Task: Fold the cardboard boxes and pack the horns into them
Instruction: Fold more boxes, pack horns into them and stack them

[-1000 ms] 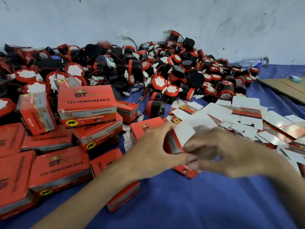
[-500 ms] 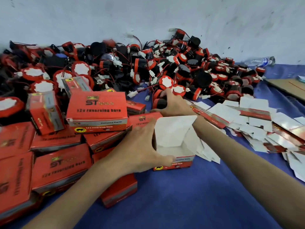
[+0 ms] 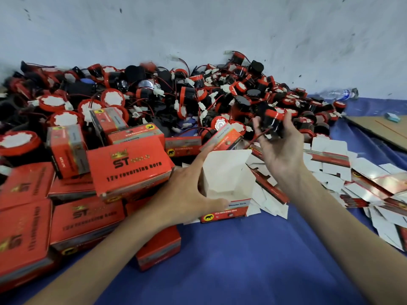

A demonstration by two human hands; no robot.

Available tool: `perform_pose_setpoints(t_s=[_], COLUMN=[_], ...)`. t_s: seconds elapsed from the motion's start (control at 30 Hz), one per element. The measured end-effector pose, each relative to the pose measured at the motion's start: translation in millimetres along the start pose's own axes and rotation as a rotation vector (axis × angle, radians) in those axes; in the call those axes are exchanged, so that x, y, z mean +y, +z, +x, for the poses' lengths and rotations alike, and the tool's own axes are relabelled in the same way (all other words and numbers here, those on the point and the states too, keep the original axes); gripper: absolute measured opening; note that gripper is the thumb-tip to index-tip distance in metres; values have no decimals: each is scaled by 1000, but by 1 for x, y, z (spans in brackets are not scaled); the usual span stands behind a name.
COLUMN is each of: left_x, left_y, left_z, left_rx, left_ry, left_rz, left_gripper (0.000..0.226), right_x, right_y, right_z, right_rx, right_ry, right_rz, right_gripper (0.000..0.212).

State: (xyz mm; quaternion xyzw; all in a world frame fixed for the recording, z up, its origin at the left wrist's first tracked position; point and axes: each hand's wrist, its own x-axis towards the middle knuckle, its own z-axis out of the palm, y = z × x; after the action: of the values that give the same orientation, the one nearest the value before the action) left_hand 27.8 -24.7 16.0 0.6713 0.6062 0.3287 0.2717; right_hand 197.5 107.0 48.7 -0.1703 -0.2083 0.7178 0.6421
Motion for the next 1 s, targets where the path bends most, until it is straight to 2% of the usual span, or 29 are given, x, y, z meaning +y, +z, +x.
perform_pose_setpoints(t_s=[0.07, 0.13, 0.23, 0.3, 0.33, 0.4, 0.43, 0.5, 0.57, 0.67, 0.7, 0.77, 0.9, 1.0], left_x=[1, 0, -2, -3, -4, -4, -5, -6, -4, -3, -3, -3, -4, -1], left_y=[1, 3, 6, 7, 7, 8, 8, 8, 7, 5, 5, 3, 3, 3], left_z=[1, 3, 5, 6, 5, 7, 7, 8, 8, 6, 6, 7, 8, 6], left_rx=[13, 28, 46, 58, 59, 51, 47, 39, 35, 60, 76, 89, 66, 36], left_ry=[-25, -59, -92, -95, -96, -97, -95, -80, -54, 32, 61, 75, 37, -18], left_rz=[33, 56, 31, 27, 35, 45, 44, 41, 35, -21, -47, -69, -95, -27], left_gripper=[116, 120, 119, 118, 119, 119, 118, 117, 115, 99, 92, 90, 104, 117], right_x=[-10, -20, -34, -44, -48, -55, -55, -50, -39, -23, -20, -18, -17, -14], right_y=[4, 10, 21, 29, 30, 29, 28, 24, 21, 15, 14, 12, 2, -5], right_z=[5, 6, 2, -4, -9, -22, -28, -42, -54, -65, -64, -62, -62, -64], right_rx=[43, 6, -101, -231, -345, -607, -701, -807, -918, -1183, -1226, -1255, -1335, -1350], right_ry=[49, 114, 144, 123, 138, 199, 201, 87, -156, -519, -589, -705, -805, -811], right_rz=[244, 293, 35, -177, -239, -364, -513, -930, -1340, -1719, -1809, -1917, -1954, -2159], right_gripper=[39, 37, 19, 9, 15, 48, 62, 70, 64, 55, 55, 59, 52, 56])
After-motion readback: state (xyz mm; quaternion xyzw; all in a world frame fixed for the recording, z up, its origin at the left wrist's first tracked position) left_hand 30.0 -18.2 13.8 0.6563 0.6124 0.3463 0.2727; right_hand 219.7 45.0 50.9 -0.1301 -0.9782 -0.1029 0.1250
